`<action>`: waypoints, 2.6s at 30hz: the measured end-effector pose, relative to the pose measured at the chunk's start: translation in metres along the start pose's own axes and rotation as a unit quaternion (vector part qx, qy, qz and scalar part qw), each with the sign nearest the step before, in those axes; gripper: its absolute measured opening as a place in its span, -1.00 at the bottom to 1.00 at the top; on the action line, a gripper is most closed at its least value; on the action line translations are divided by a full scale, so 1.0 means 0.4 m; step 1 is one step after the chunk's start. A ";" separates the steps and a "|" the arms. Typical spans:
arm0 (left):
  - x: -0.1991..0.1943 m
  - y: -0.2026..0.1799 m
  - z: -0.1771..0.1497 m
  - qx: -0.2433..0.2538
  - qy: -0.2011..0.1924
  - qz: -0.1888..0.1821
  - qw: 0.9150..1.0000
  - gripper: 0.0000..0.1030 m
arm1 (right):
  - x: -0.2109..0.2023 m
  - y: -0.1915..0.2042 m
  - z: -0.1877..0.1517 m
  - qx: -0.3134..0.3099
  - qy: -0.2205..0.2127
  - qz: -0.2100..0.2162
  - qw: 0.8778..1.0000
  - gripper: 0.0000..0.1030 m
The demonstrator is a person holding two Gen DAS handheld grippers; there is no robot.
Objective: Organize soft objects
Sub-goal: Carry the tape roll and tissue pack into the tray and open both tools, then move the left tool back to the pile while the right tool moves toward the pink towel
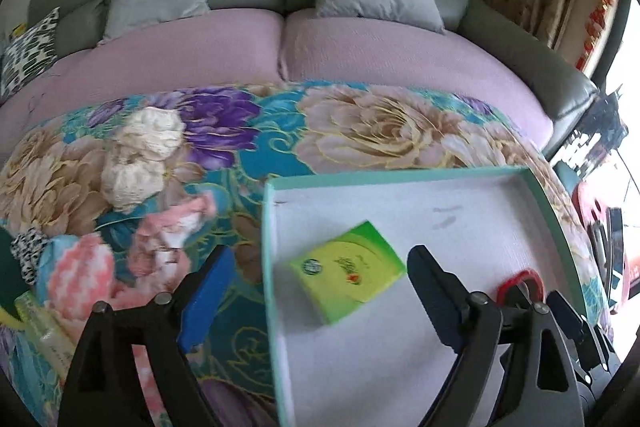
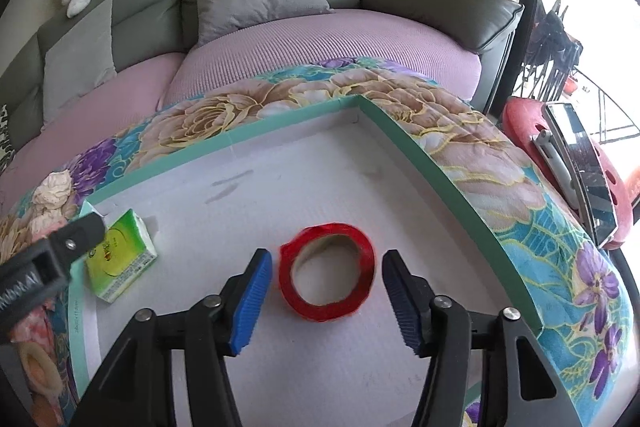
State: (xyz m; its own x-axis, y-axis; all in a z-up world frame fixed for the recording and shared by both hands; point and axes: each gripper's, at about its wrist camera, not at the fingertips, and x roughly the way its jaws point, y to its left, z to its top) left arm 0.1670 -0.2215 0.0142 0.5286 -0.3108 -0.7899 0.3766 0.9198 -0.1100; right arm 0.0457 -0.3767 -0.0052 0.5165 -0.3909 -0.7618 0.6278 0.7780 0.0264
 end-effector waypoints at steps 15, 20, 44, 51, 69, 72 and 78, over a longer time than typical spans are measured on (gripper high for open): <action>-0.141 0.207 -0.045 -0.090 -0.038 0.037 0.995 0.77 | -0.088 0.079 0.004 -0.041 -0.028 0.051 0.997 0.46; -0.192 0.297 -0.085 -0.123 -0.057 0.051 0.989 0.77 | -0.122 0.134 -0.001 -0.051 -0.033 0.098 0.993 0.48; -0.308 0.641 -0.217 -0.254 -0.129 0.109 0.952 0.82 | -0.186 0.416 -0.108 -0.142 -0.010 0.234 0.962 0.71; -0.281 0.641 -0.229 -0.241 -0.127 0.089 0.958 0.82 | -0.166 0.495 -0.155 -0.175 0.017 0.233 0.956 0.71; -0.240 0.543 -0.208 -0.184 -0.089 0.024 0.979 0.82 | -0.160 0.440 -0.132 -0.147 0.017 0.217 0.965 0.71; -0.229 0.502 -0.200 -0.157 -0.088 0.014 0.984 0.82 | -0.160 0.411 -0.117 -0.130 0.013 0.210 0.969 0.71; -0.200 0.442 -0.187 -0.121 -0.080 -0.009 0.989 0.82 | -0.148 0.361 -0.095 -0.095 0.017 0.208 0.973 0.71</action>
State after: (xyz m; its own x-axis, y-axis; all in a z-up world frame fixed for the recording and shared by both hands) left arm 0.1344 -0.0161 0.0126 0.6450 -0.3431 -0.6829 0.2033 0.9384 -0.2795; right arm 0.0836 -0.2225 0.0189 0.6816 -0.0080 -0.7317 0.2470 0.9438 0.2197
